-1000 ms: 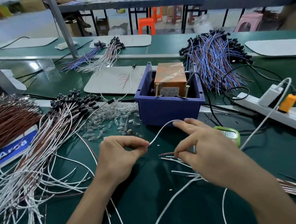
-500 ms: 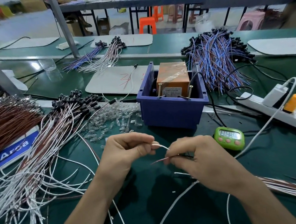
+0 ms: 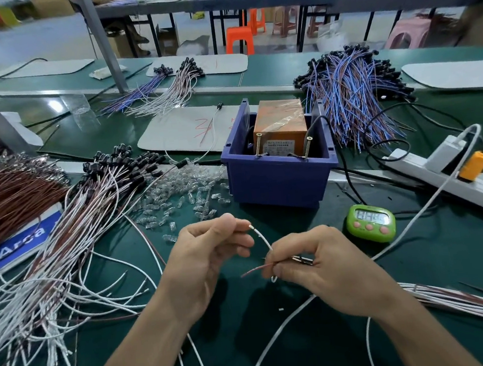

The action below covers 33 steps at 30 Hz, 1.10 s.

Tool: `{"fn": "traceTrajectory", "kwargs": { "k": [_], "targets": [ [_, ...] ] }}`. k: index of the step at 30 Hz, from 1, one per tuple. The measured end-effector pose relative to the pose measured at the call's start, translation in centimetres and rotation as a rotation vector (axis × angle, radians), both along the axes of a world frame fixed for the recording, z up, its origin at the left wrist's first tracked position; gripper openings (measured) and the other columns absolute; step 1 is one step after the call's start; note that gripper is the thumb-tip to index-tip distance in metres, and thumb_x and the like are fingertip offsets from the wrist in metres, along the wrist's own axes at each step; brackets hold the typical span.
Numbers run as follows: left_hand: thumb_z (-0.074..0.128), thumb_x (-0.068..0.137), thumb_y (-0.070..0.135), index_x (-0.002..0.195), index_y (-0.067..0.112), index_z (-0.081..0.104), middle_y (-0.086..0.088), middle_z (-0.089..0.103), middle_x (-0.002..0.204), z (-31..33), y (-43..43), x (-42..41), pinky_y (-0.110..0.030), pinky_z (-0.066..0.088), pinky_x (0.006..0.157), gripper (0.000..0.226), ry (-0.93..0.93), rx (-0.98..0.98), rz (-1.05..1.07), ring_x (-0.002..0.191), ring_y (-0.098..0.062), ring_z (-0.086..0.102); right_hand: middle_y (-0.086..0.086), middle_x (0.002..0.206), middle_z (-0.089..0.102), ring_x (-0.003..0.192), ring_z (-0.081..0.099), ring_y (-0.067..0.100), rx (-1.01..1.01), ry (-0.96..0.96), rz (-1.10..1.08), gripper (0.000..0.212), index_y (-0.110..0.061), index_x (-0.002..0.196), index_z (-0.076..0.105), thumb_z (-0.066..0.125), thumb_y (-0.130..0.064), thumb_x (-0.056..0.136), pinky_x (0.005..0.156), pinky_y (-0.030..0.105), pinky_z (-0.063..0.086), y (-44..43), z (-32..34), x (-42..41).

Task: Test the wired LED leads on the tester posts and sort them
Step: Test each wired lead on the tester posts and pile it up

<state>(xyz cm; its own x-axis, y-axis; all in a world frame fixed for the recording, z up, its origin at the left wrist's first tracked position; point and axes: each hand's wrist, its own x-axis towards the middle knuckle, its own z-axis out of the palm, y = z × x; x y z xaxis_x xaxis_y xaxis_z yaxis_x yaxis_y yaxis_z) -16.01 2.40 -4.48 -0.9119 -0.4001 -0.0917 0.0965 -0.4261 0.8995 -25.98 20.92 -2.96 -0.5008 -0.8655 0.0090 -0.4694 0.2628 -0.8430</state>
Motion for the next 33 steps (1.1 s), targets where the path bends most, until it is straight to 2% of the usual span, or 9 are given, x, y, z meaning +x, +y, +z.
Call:
{"fn": "traceTrajectory", "kwargs": {
  "k": [6,9,11,14,18,22,25,33],
  "targets": [
    [0.078,0.069,0.042,0.077,0.01,0.082,-0.013,0.074,0.071,0.08,0.61,-0.01,-0.023,0.057,0.063,0.033,-0.122,0.012,-0.157,0.063,-0.016,0.072,-0.017,0.088,0.074,0.092,0.069,0.009,0.051,0.067,0.042,0.019,-0.031,0.086,0.08,0.072,-0.014,0.09,0.082,0.028,0.052,0.01,0.1,0.05],
    [0.084,0.075,0.032,0.083,0.009,0.082,-0.016,0.076,0.08,0.05,0.41,0.1,-0.023,0.059,0.067,0.024,-0.107,0.058,-0.198,0.068,-0.017,0.074,-0.015,0.09,0.075,0.092,0.07,0.01,0.03,0.045,0.012,0.018,-0.029,0.087,0.081,0.072,-0.014,0.09,0.083,0.034,0.054,-0.01,0.0,0.02],
    [0.095,0.064,0.035,0.087,0.009,0.082,-0.016,0.077,0.085,-0.12,0.21,0.12,-0.023,0.059,0.07,0.037,-0.082,0.086,-0.232,0.07,-0.017,0.075,-0.014,0.09,0.075,0.09,0.07,0.013,0.018,0.041,-0.001,0.017,-0.029,0.088,0.081,0.072,-0.015,0.091,0.082,0.038,0.054,0.0,-0.09,-0.08],
    [0.101,0.053,0.04,0.089,0.011,0.083,-0.015,0.078,0.086,-0.3,0.27,0.06,-0.024,0.06,0.072,0.05,-0.065,0.082,-0.249,0.071,-0.017,0.075,-0.016,0.089,0.074,0.09,0.07,0.011,0.008,0.042,0.006,0.017,-0.03,0.087,0.081,0.072,-0.016,0.091,0.082,0.034,0.055,0.02,-0.12,-0.1],
    [0.102,0.051,0.042,0.088,0.013,0.083,-0.013,0.077,0.086,-0.33,0.32,0.0,-0.025,0.06,0.073,0.05,-0.061,0.083,-0.239,0.071,-0.017,0.075,-0.019,0.088,0.073,0.09,0.07,0.009,-0.003,0.036,0.022,0.017,-0.028,0.086,0.08,0.073,-0.014,0.091,0.08,0.026,0.054,-0.14,-0.14,0.12],
    [0.101,0.053,0.038,0.09,0.012,0.082,-0.014,0.077,0.087,-0.18,0.31,0.12,-0.027,0.06,0.075,0.049,-0.037,0.098,-0.251,0.073,-0.018,0.075,-0.016,0.089,0.074,0.091,0.07,0.012,-0.024,0.026,0.022,0.018,-0.027,0.087,0.081,0.073,-0.011,0.091,0.081,0.031,0.055,-0.04,-0.14,0.04],
    [0.099,0.059,0.029,0.089,0.011,0.082,-0.015,0.077,0.086,-0.26,0.27,0.17,-0.027,0.06,0.075,0.039,-0.032,0.109,-0.255,0.072,-0.018,0.075,-0.015,0.092,0.074,0.094,0.07,0.014,-0.038,0.027,0.028,0.018,-0.026,0.087,0.081,0.072,-0.011,0.091,0.083,0.034,0.055,0.06,-0.21,0.04],
    [0.105,0.045,0.027,0.082,0.011,0.081,-0.016,0.076,0.081,-0.59,0.37,0.1,-0.026,0.06,0.072,0.047,-0.026,0.117,-0.223,0.069,-0.019,0.074,-0.013,0.096,0.075,0.097,0.071,0.015,-0.057,0.019,0.033,0.014,-0.026,0.09,0.081,0.073,-0.014,0.09,0.084,0.038,0.056,-0.05,-0.6,0.0]
  ]
}}
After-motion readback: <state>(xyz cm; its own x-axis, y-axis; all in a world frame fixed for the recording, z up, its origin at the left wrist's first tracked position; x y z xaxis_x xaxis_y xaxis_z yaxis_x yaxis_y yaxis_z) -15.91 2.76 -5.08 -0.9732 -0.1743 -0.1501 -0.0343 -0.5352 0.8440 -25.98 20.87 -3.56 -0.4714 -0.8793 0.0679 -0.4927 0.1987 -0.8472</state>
